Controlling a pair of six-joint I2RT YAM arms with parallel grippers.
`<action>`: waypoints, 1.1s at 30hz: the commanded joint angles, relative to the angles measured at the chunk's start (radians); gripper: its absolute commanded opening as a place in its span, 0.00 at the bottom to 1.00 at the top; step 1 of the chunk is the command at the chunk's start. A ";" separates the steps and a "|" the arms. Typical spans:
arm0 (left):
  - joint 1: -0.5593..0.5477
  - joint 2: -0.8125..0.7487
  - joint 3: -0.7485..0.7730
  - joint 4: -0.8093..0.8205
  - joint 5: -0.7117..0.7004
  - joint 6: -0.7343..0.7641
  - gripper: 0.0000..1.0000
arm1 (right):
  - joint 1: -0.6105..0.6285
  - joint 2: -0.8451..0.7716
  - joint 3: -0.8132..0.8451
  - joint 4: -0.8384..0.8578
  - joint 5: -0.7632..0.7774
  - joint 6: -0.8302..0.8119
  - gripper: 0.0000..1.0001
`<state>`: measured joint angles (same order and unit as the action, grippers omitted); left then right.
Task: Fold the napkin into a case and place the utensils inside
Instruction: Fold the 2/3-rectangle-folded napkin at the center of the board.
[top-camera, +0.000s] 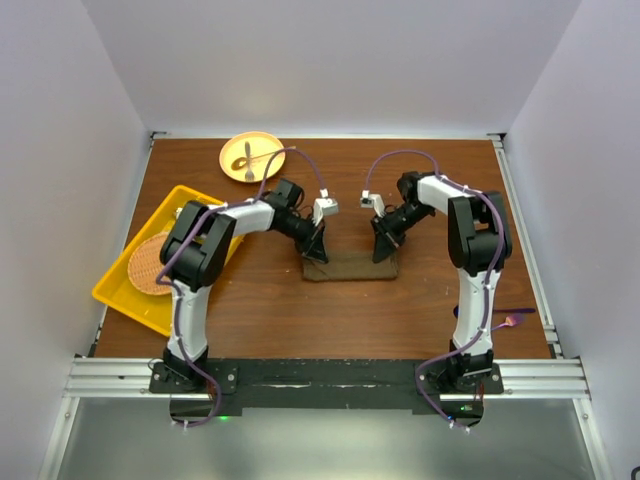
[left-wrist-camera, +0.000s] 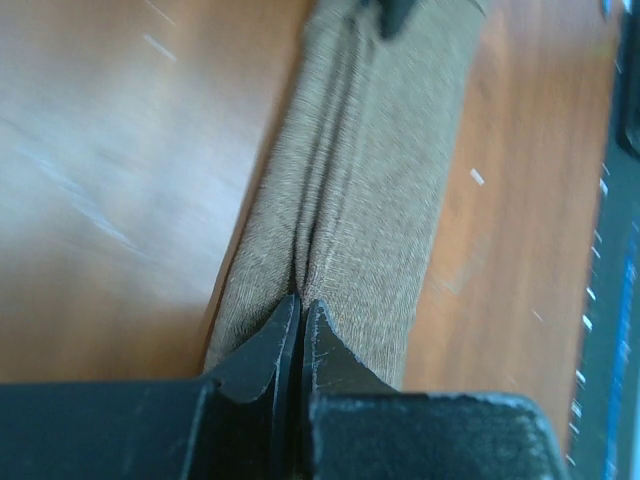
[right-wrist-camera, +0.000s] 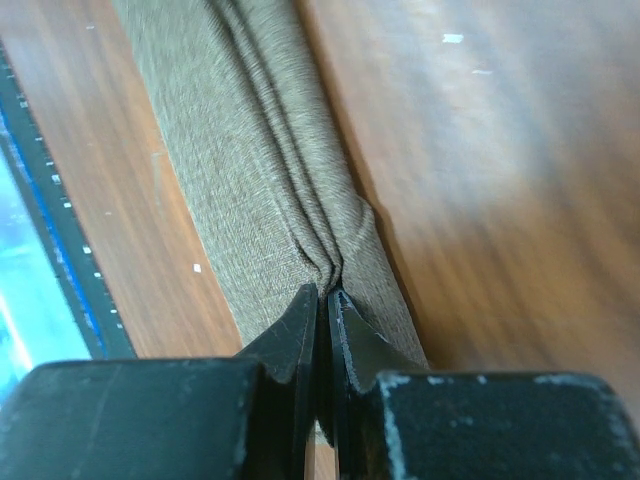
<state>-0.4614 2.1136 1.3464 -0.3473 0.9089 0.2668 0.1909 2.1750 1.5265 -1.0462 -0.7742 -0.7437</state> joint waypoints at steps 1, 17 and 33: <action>-0.008 -0.136 -0.171 -0.089 -0.025 0.065 0.00 | 0.065 -0.044 -0.075 0.029 0.043 -0.014 0.00; -0.051 -0.273 -0.299 0.700 0.105 -0.350 0.60 | 0.088 -0.161 -0.115 0.032 -0.111 -0.043 0.00; -0.100 -0.063 -0.213 0.706 0.038 -0.515 0.57 | 0.065 -0.098 -0.112 0.107 -0.028 0.061 0.00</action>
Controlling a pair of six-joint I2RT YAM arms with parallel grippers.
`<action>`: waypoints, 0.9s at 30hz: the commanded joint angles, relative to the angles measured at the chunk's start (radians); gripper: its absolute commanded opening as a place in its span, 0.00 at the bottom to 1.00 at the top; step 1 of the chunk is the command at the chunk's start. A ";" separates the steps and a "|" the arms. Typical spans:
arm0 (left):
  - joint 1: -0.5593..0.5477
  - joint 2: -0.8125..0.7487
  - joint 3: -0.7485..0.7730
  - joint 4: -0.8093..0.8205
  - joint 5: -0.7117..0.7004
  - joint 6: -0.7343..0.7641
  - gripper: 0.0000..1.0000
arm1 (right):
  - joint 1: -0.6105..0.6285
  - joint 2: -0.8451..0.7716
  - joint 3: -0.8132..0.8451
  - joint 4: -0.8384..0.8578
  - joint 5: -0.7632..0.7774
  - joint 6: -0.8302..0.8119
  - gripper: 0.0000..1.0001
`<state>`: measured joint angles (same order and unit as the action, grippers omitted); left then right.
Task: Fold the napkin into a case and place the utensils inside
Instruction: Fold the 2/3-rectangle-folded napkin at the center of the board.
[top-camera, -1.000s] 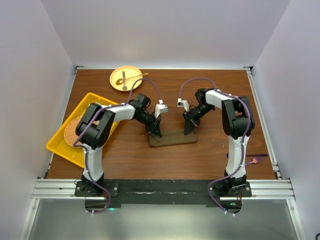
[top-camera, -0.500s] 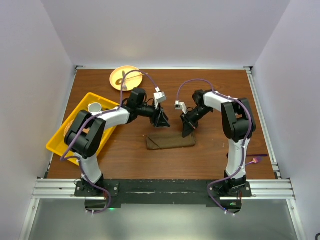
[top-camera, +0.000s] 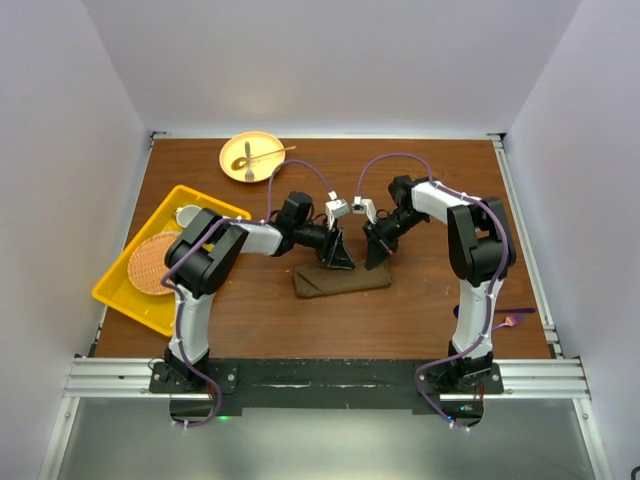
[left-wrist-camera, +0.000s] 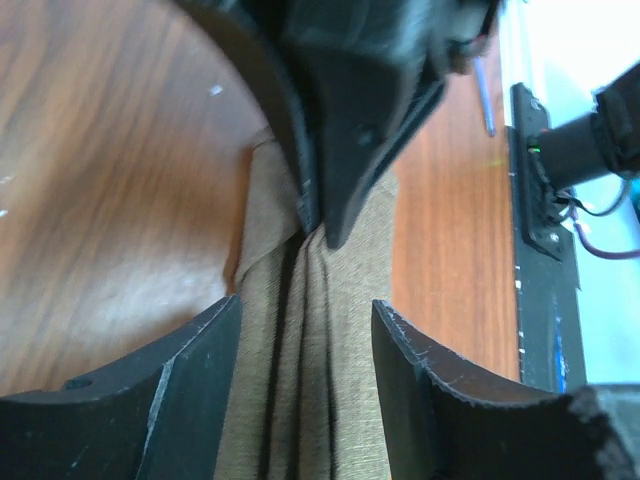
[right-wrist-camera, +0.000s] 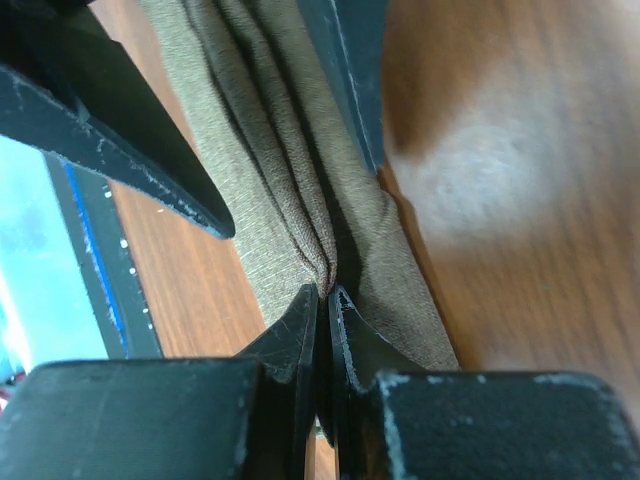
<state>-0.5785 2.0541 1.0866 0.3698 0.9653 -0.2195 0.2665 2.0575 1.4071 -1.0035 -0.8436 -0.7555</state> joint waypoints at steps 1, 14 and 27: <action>0.028 -0.012 0.030 -0.008 -0.022 -0.038 0.56 | -0.010 0.027 0.012 0.071 0.049 0.094 0.00; 0.035 -0.164 -0.002 -0.203 0.161 -0.055 0.38 | -0.019 0.102 0.024 0.112 0.094 0.260 0.00; 0.132 0.084 -0.044 -0.229 0.124 -0.204 0.30 | -0.064 0.026 0.142 -0.036 0.006 0.251 0.34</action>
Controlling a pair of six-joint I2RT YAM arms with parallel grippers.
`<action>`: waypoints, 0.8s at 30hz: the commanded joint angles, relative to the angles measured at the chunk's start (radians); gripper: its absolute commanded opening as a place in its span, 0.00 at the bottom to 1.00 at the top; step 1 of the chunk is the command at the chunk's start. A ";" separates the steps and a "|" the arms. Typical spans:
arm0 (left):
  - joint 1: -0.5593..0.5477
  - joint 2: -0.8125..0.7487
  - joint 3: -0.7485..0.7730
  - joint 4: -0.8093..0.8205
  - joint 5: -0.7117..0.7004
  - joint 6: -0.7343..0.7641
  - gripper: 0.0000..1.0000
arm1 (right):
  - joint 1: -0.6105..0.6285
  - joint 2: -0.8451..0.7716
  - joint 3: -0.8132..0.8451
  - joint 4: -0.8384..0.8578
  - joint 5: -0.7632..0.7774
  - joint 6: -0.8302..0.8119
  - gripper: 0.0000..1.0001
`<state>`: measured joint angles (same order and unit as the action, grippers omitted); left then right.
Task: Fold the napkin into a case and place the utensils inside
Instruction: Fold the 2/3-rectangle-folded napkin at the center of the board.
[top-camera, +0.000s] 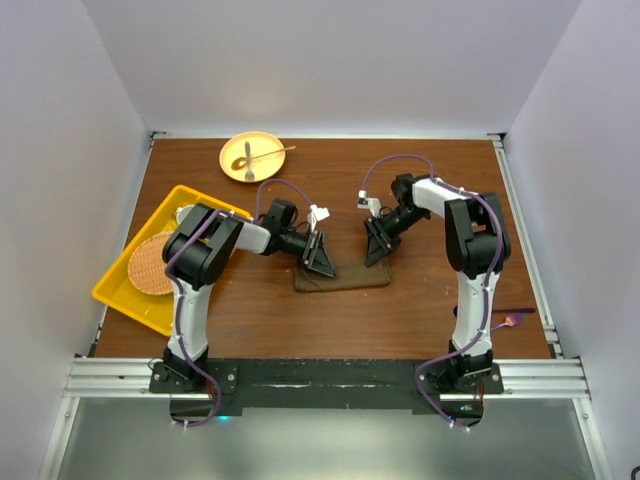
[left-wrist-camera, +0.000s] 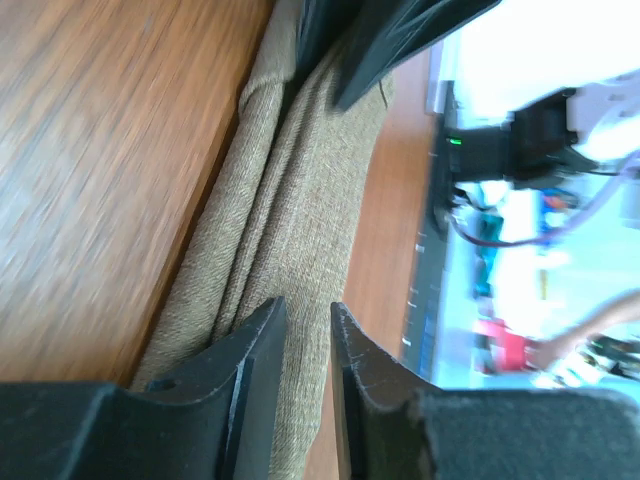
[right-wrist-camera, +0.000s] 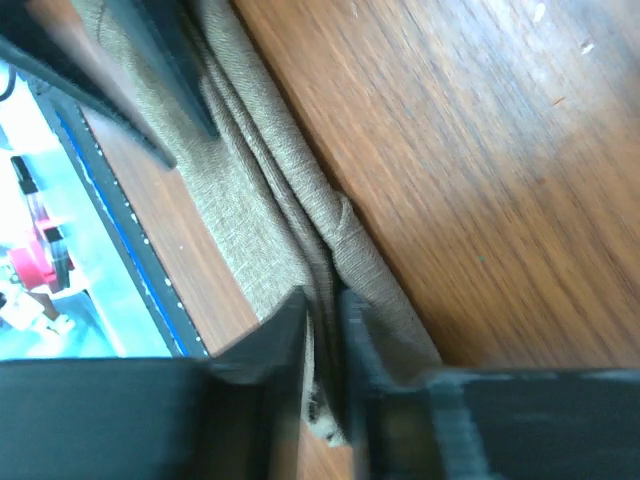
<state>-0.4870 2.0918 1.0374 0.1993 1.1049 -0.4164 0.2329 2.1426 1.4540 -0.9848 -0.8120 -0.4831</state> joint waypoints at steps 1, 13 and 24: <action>0.047 0.057 0.006 -0.066 -0.025 0.005 0.29 | -0.033 -0.076 0.111 -0.102 -0.038 -0.028 0.44; 0.054 0.071 0.023 -0.103 -0.040 0.028 0.25 | 0.111 -0.257 -0.049 -0.088 -0.340 0.038 0.63; 0.054 0.077 0.039 -0.147 -0.057 0.064 0.25 | -0.010 0.045 -0.121 0.054 -0.345 0.141 0.53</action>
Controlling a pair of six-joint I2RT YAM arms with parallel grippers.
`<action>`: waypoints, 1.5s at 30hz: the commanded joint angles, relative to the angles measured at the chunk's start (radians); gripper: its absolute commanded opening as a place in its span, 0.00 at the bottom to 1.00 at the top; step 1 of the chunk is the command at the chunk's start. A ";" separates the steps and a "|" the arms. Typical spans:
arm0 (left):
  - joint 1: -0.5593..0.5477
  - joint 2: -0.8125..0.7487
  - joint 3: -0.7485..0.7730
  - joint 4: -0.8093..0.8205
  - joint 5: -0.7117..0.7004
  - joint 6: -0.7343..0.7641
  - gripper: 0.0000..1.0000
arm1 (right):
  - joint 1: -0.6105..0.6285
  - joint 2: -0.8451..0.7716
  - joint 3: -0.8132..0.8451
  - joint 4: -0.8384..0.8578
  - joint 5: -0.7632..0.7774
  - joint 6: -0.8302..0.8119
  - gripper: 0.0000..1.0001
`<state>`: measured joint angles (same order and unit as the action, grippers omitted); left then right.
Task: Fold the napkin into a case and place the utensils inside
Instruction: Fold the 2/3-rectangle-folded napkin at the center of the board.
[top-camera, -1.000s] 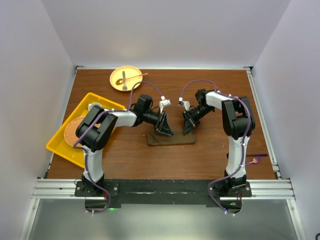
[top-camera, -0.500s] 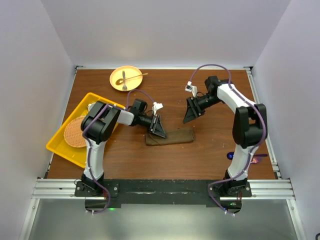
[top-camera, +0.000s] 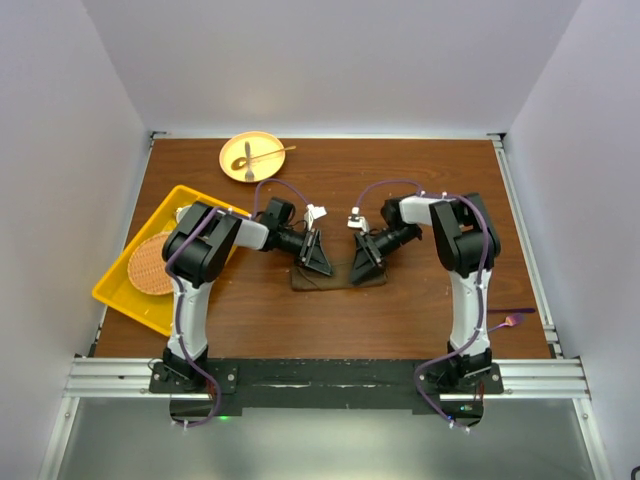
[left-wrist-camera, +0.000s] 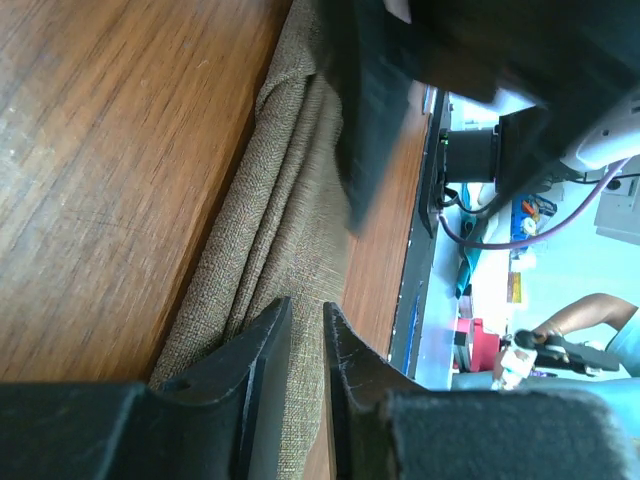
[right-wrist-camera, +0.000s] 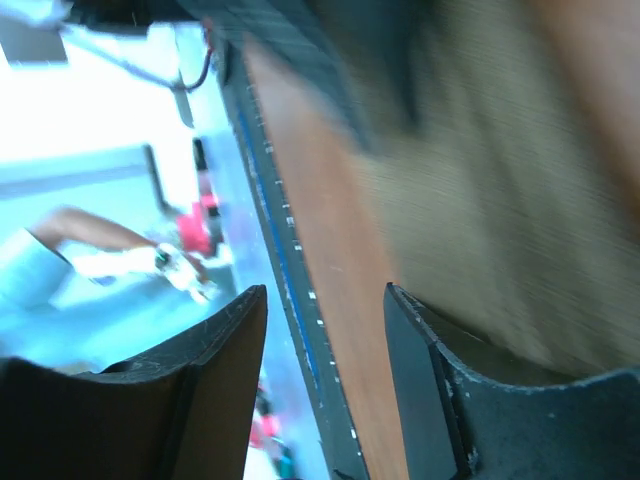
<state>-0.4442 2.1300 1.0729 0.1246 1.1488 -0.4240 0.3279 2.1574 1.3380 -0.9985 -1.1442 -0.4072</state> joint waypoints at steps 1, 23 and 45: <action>0.012 0.041 0.002 -0.075 -0.101 0.074 0.25 | -0.148 0.047 -0.005 0.064 0.000 0.065 0.52; -0.079 -0.146 0.091 -0.056 -0.076 0.248 0.56 | -0.271 -0.243 0.061 0.006 0.242 -0.065 0.58; -0.093 -0.131 0.147 -0.048 -0.113 0.281 0.60 | -0.207 -0.142 0.067 0.070 0.270 -0.082 0.60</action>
<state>-0.5327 2.0064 1.1858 0.0612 1.0389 -0.1730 0.1078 2.0235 1.3891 -0.9363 -0.8486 -0.4824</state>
